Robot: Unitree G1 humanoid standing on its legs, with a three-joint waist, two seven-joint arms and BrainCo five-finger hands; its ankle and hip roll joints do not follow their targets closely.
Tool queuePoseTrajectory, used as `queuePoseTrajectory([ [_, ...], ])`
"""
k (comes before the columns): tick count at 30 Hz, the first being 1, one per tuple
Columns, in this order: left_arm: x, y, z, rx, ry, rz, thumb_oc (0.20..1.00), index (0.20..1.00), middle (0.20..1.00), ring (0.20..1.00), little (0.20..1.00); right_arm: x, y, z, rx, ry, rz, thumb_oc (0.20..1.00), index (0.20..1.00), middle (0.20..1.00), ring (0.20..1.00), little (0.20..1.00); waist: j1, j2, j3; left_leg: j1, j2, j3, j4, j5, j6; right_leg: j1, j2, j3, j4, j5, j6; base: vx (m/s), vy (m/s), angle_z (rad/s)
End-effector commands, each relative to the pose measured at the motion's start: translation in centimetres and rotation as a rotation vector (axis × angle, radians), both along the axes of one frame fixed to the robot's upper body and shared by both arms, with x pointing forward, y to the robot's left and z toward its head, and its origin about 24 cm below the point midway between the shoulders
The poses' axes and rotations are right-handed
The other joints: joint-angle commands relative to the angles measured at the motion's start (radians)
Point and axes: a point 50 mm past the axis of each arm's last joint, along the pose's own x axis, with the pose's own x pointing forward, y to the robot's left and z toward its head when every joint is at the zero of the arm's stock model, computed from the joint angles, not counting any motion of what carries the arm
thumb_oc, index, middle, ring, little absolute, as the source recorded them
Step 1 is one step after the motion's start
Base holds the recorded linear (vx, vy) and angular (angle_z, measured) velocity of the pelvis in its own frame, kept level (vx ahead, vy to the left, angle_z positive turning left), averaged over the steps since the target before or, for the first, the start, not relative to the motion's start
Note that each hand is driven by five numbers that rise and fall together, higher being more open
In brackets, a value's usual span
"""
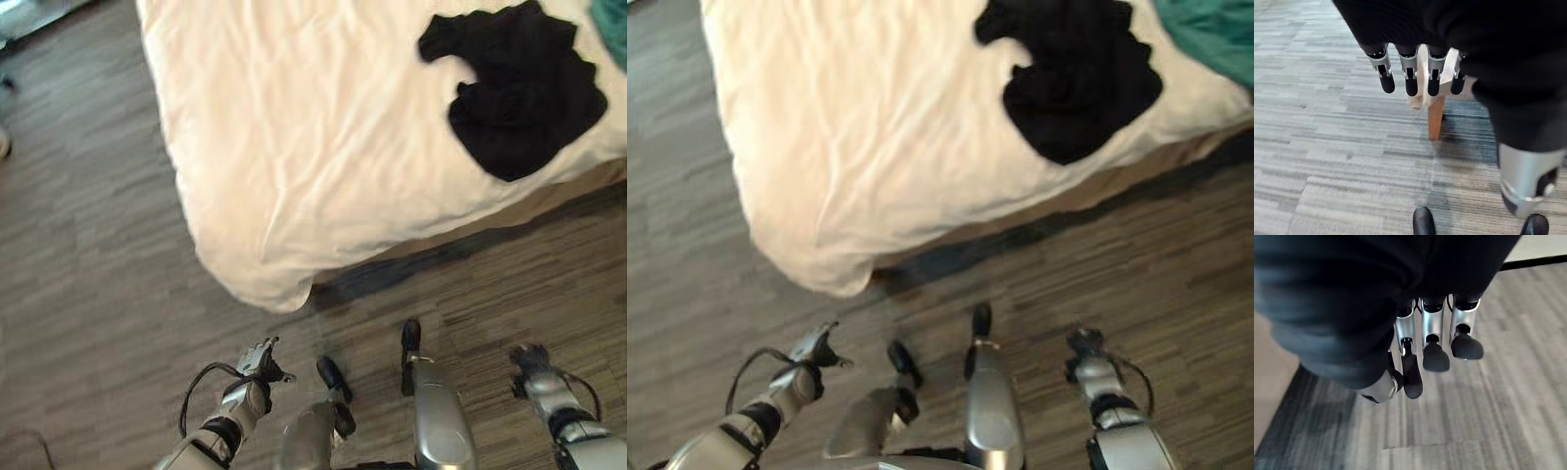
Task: Tidy up the quilt and then pick up the clothes from the bed and put them into the laundry hamper.
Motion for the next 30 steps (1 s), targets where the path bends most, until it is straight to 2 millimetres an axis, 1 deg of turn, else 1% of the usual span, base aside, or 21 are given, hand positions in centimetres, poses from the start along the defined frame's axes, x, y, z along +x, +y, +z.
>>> queuePoseTrajectory([
  [1, -1.3, 0.6, -0.7, 0.054, 0.047, -0.042, 1.000, 1.000, 1.000, 1.000, 1.000, -6.4, 0.1, -3.2, 0.016, 0.209, 0.016, 1.000, 1.000, 1.000, 1.000, 1.000, -0.012, -0.067, -0.102, -0.020, 0.086, -0.071, 0.393, -0.081, -0.086, 0.129, 0.006, 0.074, -0.119, -0.086, 0.058, -0.02, -0.039, -0.81],
  [2, -1.3, 0.6, -0.7, 0.054, 0.047, -0.043, 1.000, 1.000, 1.000, 1.000, 1.000, -6.4, 0.1, -3.2, 0.016, 0.210, 0.016, 1.000, 1.000, 1.000, 1.000, 1.000, -0.010, -0.067, -0.102, -0.019, 0.088, -0.070, 0.394, -0.080, -0.088, 0.129, 0.008, 0.075, -0.121, -0.085, 0.056, -0.08, 0.099, -1.02],
  [3, -1.4, 0.4, -0.9, 0.049, 0.057, -0.048, 1.000, 1.000, 1.000, 1.000, 1.000, -8.3, 0.1, -3.9, 0.025, 0.284, 0.018, 1.000, 1.000, 1.000, 1.000, 1.000, 0.004, -0.084, -0.117, -0.029, 0.043, -0.213, 0.406, -0.060, -0.101, 0.143, 0.019, 0.150, -0.147, -0.063, 0.061, 0.02, 0.205, -0.85],
  [6, -2.0, 0.1, -1.3, 0.030, 0.073, -0.017, 1.000, 1.000, 1.000, 1.000, 1.000, -10.0, 1.2, -4.9, 0.051, 0.348, 0.049, 1.000, 1.000, 1.000, 1.000, 1.000, 0.026, -0.109, -0.170, 0.019, -0.046, -0.448, 0.262, -0.129, -0.076, 0.146, 0.033, 0.283, -0.185, -0.024, 0.099, 0.12, 0.248, -2.14],
  [7, -2.1, 0.2, -1.4, 0.027, 0.074, 0.000, 1.000, 1.000, 1.000, 1.000, 1.000, -10.2, 1.6, -5.2, 0.047, 0.384, 0.091, 1.000, 1.000, 1.000, 1.000, 1.000, 0.050, -0.115, -0.185, 0.017, -0.092, -0.591, 0.224, -0.170, -0.051, 0.145, 0.052, 0.340, -0.190, -0.021, 0.113, 0.13, 0.161, -1.57],
  [9, -2.6, 0.2, -1.7, 0.013, 0.078, 0.029, 1.000, 1.000, 1.000, 1.000, 1.000, -10.4, 2.9, -5.7, 0.073, 0.383, 0.120, 1.000, 1.000, 1.000, 1.000, 1.000, 0.057, -0.127, -0.200, 0.063, -0.130, -0.716, 0.148, -0.232, -0.008, 0.134, 0.097, 0.426, -0.180, 0.001, 0.121, 0.00, 0.109, -2.33],
  [11, -3.4, 0.2, -2.2, -0.007, 0.110, 0.069, 1.000, 1.000, 1.000, 1.000, 1.000, -10.3, 4.3, -6.2, 0.100, 0.389, 0.167, 1.000, 1.000, 1.000, 1.000, 1.000, 0.044, -0.137, -0.207, 0.097, -0.104, -0.634, 0.063, -0.227, 0.006, 0.095, 0.096, 0.422, -0.196, 0.029, 0.145, -0.13, 0.109, -2.35],
  [12, -3.4, 0.2, -2.1, -0.006, 0.110, 0.069, 1.000, 1.000, 1.000, 1.000, 1.000, -10.2, 4.4, -6.2, 0.101, 0.389, 0.167, 1.000, 1.000, 1.000, 1.000, 1.000, 0.046, -0.140, -0.209, 0.096, -0.106, -0.631, 0.059, -0.222, 0.006, 0.092, 0.094, 0.426, -0.197, 0.032, 0.145, -0.14, 0.077, -1.64],
  [13, -3.5, 0.8, -2.1, -0.015, 0.102, 0.114, 1.000, 1.000, 1.000, 1.000, 1.000, -9.1, 5.0, -6.1, 0.101, 0.364, 0.198, 1.000, 1.000, 1.000, 1.000, 1.000, 0.051, -0.156, -0.207, 0.104, -0.106, -0.589, 0.039, -0.218, 0.017, 0.054, 0.087, 0.403, -0.198, 0.085, 0.173, -0.18, 0.034, -1.62],
  [14, -3.4, 1.2, -2.0, -0.018, 0.104, 0.127, 1.000, 1.000, 1.000, 1.000, 1.000, -8.7, 5.5, -6.1, 0.110, 0.355, 0.216, 1.000, 1.000, 1.000, 1.000, 1.000, 0.057, -0.167, -0.205, 0.105, -0.105, -0.536, 0.016, -0.205, 0.025, 0.021, 0.068, 0.339, -0.195, 0.111, 0.189, -0.40, 0.057, -1.48],
  [15, -3.6, 2.0, -1.9, -0.008, 0.118, 0.152, 1.000, 1.000, 1.000, 1.000, 1.000, -7.8, 6.5, -6.0, 0.130, 0.309, 0.250, 1.000, 1.000, 1.000, 1.000, 1.000, 0.081, -0.154, -0.184, 0.106, -0.080, -0.438, 0.008, -0.182, 0.031, 0.020, 0.014, 0.067, -0.147, 0.024, 0.161, -0.32, 0.016, -1.59],
  [16, -3.6, 2.0, -1.9, -0.008, 0.118, 0.152, 1.000, 1.000, 1.000, 1.000, 1.000, -7.8, 6.5, -6.0, 0.130, 0.309, 0.250, 1.000, 1.000, 1.000, 1.000, 1.000, 0.079, -0.156, -0.185, 0.105, -0.081, -0.440, 0.007, -0.180, 0.031, 0.019, 0.012, 0.066, -0.147, 0.025, 0.161, -0.43, 0.075, -2.58],
  [17, -4.1, 2.6, -2.0, -0.006, 0.129, 0.187, 1.000, 1.000, 1.000, 1.000, 1.000, -7.1, 7.2, -5.9, 0.125, 0.288, 0.304, 1.000, 1.000, 1.000, 1.000, 1.000, 0.085, -0.141, -0.180, 0.095, -0.078, -0.366, -0.007, -0.152, 0.044, 0.054, -0.010, -0.025, -0.056, -0.040, 0.112, -0.21, 0.054, -2.38],
  [18, -4.1, 2.6, -2.0, -0.006, 0.128, 0.187, 1.000, 1.000, 1.000, 1.000, 1.000, -7.1, 7.2, -5.9, 0.125, 0.287, 0.304, 1.000, 1.000, 1.000, 1.000, 1.000, 0.085, -0.143, -0.182, 0.092, -0.080, -0.365, -0.008, -0.150, 0.045, 0.051, -0.011, -0.024, -0.056, -0.038, 0.112, -0.35, 0.062, -2.27],
  [19, -4.7, 2.8, -2.3, -0.022, 0.145, 0.232, 1.000, 1.000, 1.000, 1.000, 1.000, -7.0, 7.3, -5.9, 0.133, 0.279, 0.312, 1.000, 1.000, 1.000, 1.000, 1.000, 0.080, -0.138, -0.185, 0.090, -0.073, -0.333, -0.017, -0.131, 0.059, 0.074, 0.022, 0.069, 0.032, -0.069, 0.106, -0.15, 0.007, -1.20],
  [20, -4.6, 2.8, -2.3, -0.022, 0.144, 0.232, 1.000, 1.000, 1.000, 1.000, 1.000, -7.0, 7.3, -5.9, 0.133, 0.278, 0.312, 1.000, 1.000, 1.000, 1.000, 1.000, 0.081, -0.138, -0.187, 0.087, -0.073, -0.331, -0.017, -0.129, 0.059, 0.071, 0.022, 0.071, 0.030, -0.066, 0.105, -0.23, -0.030, -1.22],
  [21, -5.3, 2.6, -2.6, -0.037, 0.172, 0.250, 1.000, 1.000, 1.000, 1.000, 1.000, -7.4, 6.8, -5.9, 0.145, 0.272, 0.256, 1.000, 1.000, 1.000, 1.000, 1.000, 0.081, -0.141, -0.213, 0.076, -0.080, -0.333, -0.021, -0.121, 0.064, 0.163, 0.044, 0.187, 0.015, -0.077, 0.103, -0.08, -0.056, -0.81],
  [22, -5.2, 2.3, -2.7, -0.048, 0.170, 0.246, 1.000, 1.000, 1.000, 1.000, 1.000, -8.3, 6.2, -6.0, 0.148, 0.282, 0.216, 1.000, 1.000, 1.000, 1.000, 1.000, 0.085, -0.145, -0.231, 0.067, -0.088, -0.337, -0.012, -0.127, 0.068, 0.210, 0.043, 0.225, -0.033, -0.088, 0.100, -0.09, -0.090, -0.72],
  [28, -5.4, 1.0, -3.0, -0.111, 0.160, 0.286, 1.000, 1.000, 1.000, 1.000, 1.000, -11.3, 6.3, -7.0, 0.240, 0.327, 0.061, 1.000, 1.000, 1.000, 1.000, 1.000, 0.080, -0.141, -0.276, 0.066, -0.071, -0.309, -0.029, -0.103, 0.043, 0.258, 0.045, 0.270, -0.184, -0.053, 0.106, 0.00, -0.096, -0.41],
  [29, -8.1, 4.5, -3.2, -0.225, 0.091, 0.680, 1.000, 1.000, 1.000, 1.000, 1.000, -9.6, 6.9, -6.8, 0.218, 0.286, 0.057, 1.000, 1.000, 1.000, 1.000, 1.000, 0.091, -0.143, -0.219, 0.105, -0.028, -0.242, -0.054, -0.098, 0.001, 0.228, -0.073, -0.085, -0.071, -0.035, 0.131, 0.05, -0.020, 0.20],
  [30, -8.1, 4.5, -3.2, -0.225, 0.091, 0.680, 1.000, 1.000, 1.000, 1.000, 1.000, -9.6, 6.9, -6.8, 0.218, 0.287, 0.057, 1.000, 1.000, 1.000, 1.000, 1.000, 0.092, -0.142, -0.219, 0.106, -0.028, -0.240, -0.055, -0.098, 0.001, 0.228, -0.073, -0.084, -0.072, -0.035, 0.131, 0.08, -0.052, 0.27],
])
